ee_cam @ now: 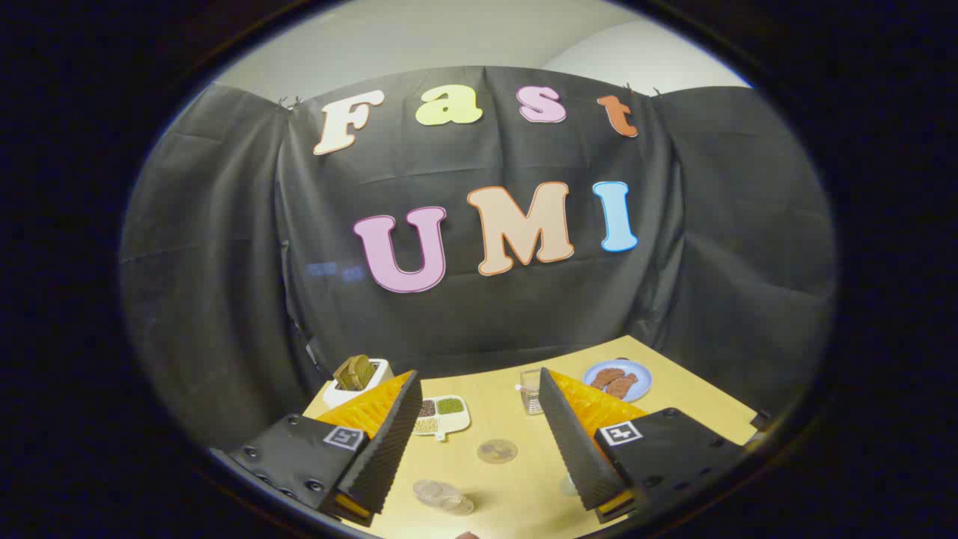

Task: Take the bottle from table, then pour the juice into the cup, finally place the bottle on the coaster

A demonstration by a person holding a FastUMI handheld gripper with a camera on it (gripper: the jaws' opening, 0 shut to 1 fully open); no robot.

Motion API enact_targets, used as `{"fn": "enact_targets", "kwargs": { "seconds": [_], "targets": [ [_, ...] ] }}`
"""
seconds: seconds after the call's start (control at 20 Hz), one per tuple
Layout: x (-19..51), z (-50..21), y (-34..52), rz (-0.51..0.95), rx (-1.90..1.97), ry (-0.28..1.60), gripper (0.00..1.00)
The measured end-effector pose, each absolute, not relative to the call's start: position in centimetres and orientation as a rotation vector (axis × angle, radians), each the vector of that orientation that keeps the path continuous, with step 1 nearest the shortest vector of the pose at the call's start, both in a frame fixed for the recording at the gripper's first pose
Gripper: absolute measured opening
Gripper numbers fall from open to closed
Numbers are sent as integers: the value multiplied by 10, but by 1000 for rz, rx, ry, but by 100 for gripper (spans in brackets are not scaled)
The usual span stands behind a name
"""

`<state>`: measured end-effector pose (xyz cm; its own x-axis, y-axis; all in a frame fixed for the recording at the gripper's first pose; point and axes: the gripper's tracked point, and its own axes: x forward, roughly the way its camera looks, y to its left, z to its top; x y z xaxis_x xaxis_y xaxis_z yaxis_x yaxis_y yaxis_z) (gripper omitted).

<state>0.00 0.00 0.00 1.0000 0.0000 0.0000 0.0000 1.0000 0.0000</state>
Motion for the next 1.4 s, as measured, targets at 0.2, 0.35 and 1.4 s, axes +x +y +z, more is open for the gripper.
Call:
{"fn": "enact_targets", "kwargs": {
  "seconds": [0.2,0.35,1.4],
  "targets": [
    [4,-3,10,-15,-3,-1,97],
    [8,-4,17,-20,0,-7,97],
    [-20,-106,59,-53,-78,154,97]
  ]
}}
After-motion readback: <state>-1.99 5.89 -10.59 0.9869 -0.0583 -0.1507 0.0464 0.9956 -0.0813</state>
